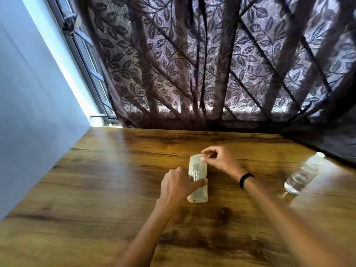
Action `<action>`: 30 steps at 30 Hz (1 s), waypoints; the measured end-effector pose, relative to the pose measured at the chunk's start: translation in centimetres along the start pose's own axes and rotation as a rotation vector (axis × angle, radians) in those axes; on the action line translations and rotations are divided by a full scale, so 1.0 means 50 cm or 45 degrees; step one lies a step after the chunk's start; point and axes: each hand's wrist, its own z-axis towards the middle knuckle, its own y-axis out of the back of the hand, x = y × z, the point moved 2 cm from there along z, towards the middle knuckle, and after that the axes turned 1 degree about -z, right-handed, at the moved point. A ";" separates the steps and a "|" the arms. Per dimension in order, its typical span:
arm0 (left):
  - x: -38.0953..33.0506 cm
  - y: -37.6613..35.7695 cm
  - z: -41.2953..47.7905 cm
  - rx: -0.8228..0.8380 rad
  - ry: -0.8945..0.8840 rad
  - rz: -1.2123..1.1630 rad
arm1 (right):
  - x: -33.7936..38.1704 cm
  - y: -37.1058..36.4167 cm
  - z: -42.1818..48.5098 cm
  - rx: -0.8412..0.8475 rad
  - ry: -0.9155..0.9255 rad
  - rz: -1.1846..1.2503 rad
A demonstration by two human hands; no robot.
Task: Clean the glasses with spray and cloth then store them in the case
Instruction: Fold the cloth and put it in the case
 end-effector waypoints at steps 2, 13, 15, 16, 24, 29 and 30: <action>-0.009 -0.004 0.001 -0.028 0.001 0.087 | -0.007 -0.002 -0.004 -0.006 -0.029 0.004; -0.020 -0.021 0.021 -0.008 0.016 0.166 | -0.050 -0.019 -0.008 0.046 -0.350 0.398; -0.009 -0.019 0.025 -0.034 0.017 0.152 | -0.045 -0.022 -0.005 0.019 -0.351 0.432; -0.003 -0.018 0.028 -0.050 0.016 0.153 | -0.042 -0.026 -0.001 0.009 -0.356 0.443; 0.043 -0.017 0.035 -0.023 -0.015 -0.124 | -0.014 -0.049 0.017 -0.024 -0.382 0.571; 0.057 -0.019 0.032 0.026 0.008 -0.274 | -0.013 -0.050 0.012 -0.049 -0.378 0.601; 0.058 -0.019 0.033 0.020 0.004 -0.277 | -0.012 -0.050 0.011 -0.049 -0.380 0.606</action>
